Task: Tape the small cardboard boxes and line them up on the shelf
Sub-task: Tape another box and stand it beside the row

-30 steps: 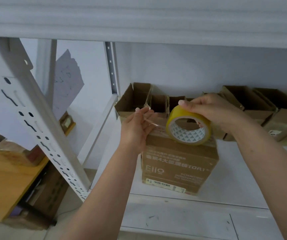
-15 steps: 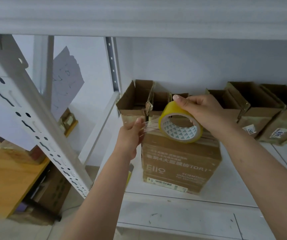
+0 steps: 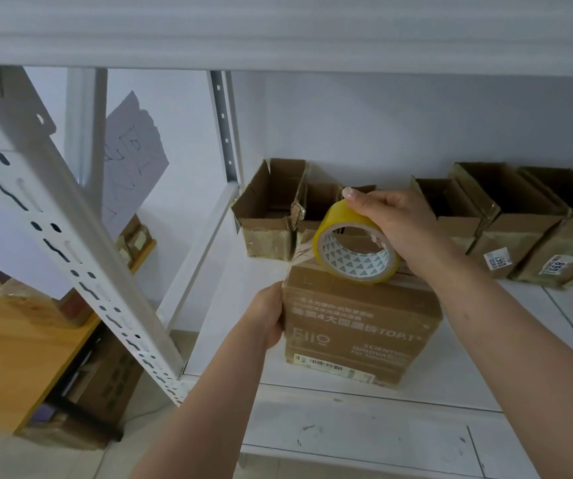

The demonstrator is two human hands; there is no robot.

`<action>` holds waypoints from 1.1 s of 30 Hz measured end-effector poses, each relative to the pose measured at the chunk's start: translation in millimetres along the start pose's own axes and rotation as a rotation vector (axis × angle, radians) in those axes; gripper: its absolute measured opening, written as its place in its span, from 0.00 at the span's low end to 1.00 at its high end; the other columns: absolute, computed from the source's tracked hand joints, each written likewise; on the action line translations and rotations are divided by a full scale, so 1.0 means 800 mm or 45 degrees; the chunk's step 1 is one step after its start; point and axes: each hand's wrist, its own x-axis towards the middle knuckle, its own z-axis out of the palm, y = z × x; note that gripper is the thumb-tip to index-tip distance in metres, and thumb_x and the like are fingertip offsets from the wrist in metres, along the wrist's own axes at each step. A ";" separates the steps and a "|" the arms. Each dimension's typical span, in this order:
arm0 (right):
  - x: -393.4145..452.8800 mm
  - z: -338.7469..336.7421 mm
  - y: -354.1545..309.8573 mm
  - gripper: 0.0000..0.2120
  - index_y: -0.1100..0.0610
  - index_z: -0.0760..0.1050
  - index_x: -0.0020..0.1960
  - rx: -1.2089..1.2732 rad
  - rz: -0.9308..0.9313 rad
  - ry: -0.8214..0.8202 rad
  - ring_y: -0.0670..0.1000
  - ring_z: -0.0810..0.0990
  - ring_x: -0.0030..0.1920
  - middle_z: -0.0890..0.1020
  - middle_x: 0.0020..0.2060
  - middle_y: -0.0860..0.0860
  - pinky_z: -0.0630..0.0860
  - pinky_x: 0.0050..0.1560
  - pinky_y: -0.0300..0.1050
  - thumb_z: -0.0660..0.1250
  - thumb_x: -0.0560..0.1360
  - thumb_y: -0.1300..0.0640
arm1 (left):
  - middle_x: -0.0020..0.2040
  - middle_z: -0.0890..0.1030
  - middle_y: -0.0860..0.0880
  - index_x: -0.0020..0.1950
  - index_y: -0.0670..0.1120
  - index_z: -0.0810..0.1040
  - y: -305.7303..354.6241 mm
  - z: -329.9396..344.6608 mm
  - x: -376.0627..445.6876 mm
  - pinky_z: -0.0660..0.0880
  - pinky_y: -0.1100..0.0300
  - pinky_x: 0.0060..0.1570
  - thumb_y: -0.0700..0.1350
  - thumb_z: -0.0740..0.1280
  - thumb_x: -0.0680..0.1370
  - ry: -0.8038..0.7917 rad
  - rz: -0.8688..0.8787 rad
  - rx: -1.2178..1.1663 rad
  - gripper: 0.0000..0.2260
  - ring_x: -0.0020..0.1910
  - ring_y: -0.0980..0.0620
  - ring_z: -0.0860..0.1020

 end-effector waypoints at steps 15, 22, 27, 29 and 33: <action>-0.014 -0.031 0.034 0.26 0.54 0.81 0.31 0.474 0.150 -0.469 0.51 0.82 0.38 0.82 0.30 0.52 0.75 0.49 0.47 0.61 0.72 0.35 | 0.63 0.77 0.52 0.73 0.47 0.66 0.065 0.016 -0.032 0.72 0.50 0.65 0.49 0.73 0.75 -0.328 1.035 0.964 0.29 0.63 0.57 0.75; -0.015 -0.073 0.016 0.24 0.53 0.82 0.32 0.065 0.083 -0.069 0.44 0.79 0.26 0.79 0.24 0.48 0.76 0.36 0.40 0.68 0.63 0.31 | 0.72 0.69 0.57 0.79 0.51 0.54 0.070 0.010 -0.026 0.69 0.54 0.69 0.55 0.72 0.74 -0.341 0.914 1.088 0.40 0.69 0.58 0.69; -0.022 -0.144 0.012 0.31 0.59 0.82 0.35 -0.743 0.212 -0.043 0.50 0.81 0.31 0.81 0.27 0.53 0.73 0.31 0.41 0.70 0.63 0.28 | 0.70 0.65 0.63 0.80 0.53 0.53 0.073 0.011 -0.026 0.69 0.61 0.64 0.64 0.69 0.69 -0.339 0.832 1.129 0.44 0.67 0.61 0.67; -0.028 -0.147 0.026 0.31 0.60 0.82 0.33 -0.882 0.385 -0.115 0.52 0.82 0.30 0.81 0.26 0.52 0.73 0.32 0.42 0.71 0.63 0.29 | 0.71 0.64 0.63 0.80 0.53 0.54 0.074 0.011 -0.026 0.68 0.61 0.65 0.64 0.68 0.68 -0.335 0.828 1.131 0.44 0.67 0.62 0.66; -0.040 -0.133 0.061 0.34 0.61 0.83 0.41 -0.889 0.506 -0.132 0.53 0.82 0.34 0.83 0.30 0.54 0.71 0.34 0.42 0.68 0.63 0.29 | 0.67 0.62 0.69 0.79 0.54 0.56 0.072 0.009 -0.026 0.67 0.68 0.61 0.66 0.68 0.68 -0.319 0.836 1.150 0.44 0.67 0.64 0.65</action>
